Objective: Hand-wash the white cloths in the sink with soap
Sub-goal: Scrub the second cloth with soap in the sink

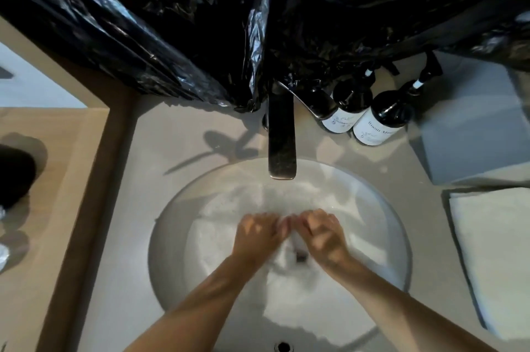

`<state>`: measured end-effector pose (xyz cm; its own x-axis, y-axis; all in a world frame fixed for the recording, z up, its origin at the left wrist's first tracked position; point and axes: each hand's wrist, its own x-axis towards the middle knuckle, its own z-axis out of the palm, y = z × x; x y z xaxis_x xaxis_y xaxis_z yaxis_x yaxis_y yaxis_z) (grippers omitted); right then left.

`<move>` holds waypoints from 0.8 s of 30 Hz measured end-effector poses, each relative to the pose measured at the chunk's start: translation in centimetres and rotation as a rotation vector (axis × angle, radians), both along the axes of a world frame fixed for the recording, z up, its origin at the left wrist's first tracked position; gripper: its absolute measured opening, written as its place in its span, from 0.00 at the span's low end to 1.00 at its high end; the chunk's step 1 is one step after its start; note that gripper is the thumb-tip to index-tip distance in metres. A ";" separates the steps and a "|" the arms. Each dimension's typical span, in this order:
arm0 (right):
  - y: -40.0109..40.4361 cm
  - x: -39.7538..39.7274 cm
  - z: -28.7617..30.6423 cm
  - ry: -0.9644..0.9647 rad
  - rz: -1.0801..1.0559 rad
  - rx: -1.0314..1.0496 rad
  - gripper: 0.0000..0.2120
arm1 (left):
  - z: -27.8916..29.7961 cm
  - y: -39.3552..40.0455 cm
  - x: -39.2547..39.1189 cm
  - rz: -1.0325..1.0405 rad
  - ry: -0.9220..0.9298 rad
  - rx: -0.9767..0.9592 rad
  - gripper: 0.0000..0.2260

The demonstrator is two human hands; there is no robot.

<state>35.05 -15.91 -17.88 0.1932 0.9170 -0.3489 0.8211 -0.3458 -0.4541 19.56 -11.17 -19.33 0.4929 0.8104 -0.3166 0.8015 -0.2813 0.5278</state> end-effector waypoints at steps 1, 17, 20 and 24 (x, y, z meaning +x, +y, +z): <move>-0.1 0.3 1.2 -0.009 0.047 0.019 0.29 | 0.8 -0.2 0.0 -0.010 -0.020 0.102 0.21; -7.6 -2.0 1.6 -0.134 0.463 -0.221 0.30 | 3.0 -5.9 -4.6 -0.285 0.335 -0.158 0.18; -7.4 -3.1 -0.2 -0.236 0.422 -0.189 0.33 | 2.0 -5.4 -4.0 -0.229 0.420 -0.200 0.24; -4.5 -3.5 -2.0 -0.286 0.385 -0.123 0.33 | -0.2 -4.1 -2.5 -0.170 0.487 -0.114 0.21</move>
